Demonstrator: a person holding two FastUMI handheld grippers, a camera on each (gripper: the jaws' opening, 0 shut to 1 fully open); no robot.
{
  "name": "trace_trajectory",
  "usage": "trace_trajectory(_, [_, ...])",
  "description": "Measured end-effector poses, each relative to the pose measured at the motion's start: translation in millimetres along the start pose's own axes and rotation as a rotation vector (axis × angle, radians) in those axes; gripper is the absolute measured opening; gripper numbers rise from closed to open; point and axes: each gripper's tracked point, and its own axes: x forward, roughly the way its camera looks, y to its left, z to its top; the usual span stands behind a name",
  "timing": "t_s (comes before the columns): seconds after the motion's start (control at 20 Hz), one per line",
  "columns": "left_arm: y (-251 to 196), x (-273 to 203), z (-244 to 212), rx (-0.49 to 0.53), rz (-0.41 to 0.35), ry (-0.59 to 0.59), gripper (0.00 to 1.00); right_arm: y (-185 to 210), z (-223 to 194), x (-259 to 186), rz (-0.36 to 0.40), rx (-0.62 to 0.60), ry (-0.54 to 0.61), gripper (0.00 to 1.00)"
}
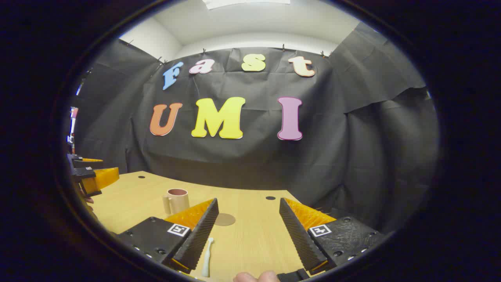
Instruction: Put the toothbrush and toothpaste on the desktop into the cup, then pick up the cup and place it on the coaster on the desktop.
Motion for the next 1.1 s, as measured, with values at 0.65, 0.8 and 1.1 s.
trace_trajectory(0.65, [-6.0, 2.4, -23.3, -0.034, -0.02, 0.086, 0.99, -6.9, -5.7, 2.8, -0.02, 0.042, 0.034, 0.95])
trace_trajectory(0.8, [-7.7, 2.1, -25.7, -0.026, -0.025, 0.095, 0.99, -7.8, -10.5, 4.3, -0.027, 0.055, 0.05, 0.95])
trace_trajectory(1.1, [-10.8, 0.3, -47.3, -0.03, -0.033, 0.169, 0.99, -1.1, -25.1, 4.1, 0.004, 0.081, 0.094, 0.95])
